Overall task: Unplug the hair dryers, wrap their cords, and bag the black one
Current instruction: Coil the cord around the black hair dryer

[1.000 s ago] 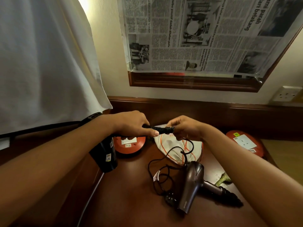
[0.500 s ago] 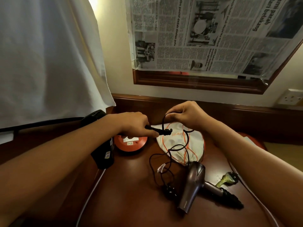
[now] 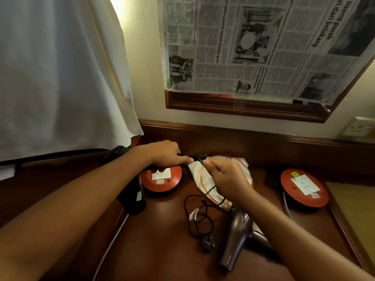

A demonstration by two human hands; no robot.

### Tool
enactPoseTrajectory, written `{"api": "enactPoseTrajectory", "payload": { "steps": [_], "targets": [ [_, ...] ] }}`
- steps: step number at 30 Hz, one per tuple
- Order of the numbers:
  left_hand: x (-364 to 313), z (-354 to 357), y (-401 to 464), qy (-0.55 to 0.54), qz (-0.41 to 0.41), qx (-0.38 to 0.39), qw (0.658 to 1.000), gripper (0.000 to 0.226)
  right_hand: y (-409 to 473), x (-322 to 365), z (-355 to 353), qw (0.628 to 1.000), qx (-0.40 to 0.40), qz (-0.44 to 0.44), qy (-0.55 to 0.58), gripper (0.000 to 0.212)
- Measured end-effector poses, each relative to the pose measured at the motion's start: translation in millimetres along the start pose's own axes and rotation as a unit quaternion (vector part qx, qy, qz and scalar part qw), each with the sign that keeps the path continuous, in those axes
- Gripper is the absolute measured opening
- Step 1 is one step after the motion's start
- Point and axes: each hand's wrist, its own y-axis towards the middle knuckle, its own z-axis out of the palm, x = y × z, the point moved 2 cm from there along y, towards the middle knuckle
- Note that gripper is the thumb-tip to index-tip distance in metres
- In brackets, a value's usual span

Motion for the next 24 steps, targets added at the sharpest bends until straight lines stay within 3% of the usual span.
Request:
{"api": "enactPoseTrajectory", "payload": {
  "steps": [3, 7, 15, 20, 24],
  "targets": [
    [0.9, -4.6, 0.1, -0.011, 0.006, -0.021, 1.0, 0.068, -11.2, -4.5, 11.6, 0.986, 0.02, 0.089, 0.138, 0.028],
    [-4.8, -12.4, -2.8, -0.015, 0.02, -0.045, 0.999, 0.064, -21.0, -11.6, 28.6, 0.936, 0.042, 0.171, 0.303, 0.024],
    [-15.4, -13.5, -12.1, -0.015, 0.045, -0.038, 0.998, 0.061, -28.8, -29.2, 49.2, 0.918, 0.058, 0.24, 0.309, 0.038],
    [-18.3, -14.3, -18.1, -0.022, 0.064, -0.035, 0.997, 0.062, -33.5, -38.1, 48.9, 0.82, 0.142, 0.321, 0.452, 0.048],
    [-21.4, -19.1, -24.2, -0.043, 0.076, -0.033, 0.996, 0.061, -29.1, -44.6, 45.6, 0.742, 0.209, 0.332, 0.543, 0.042]
  ]
}}
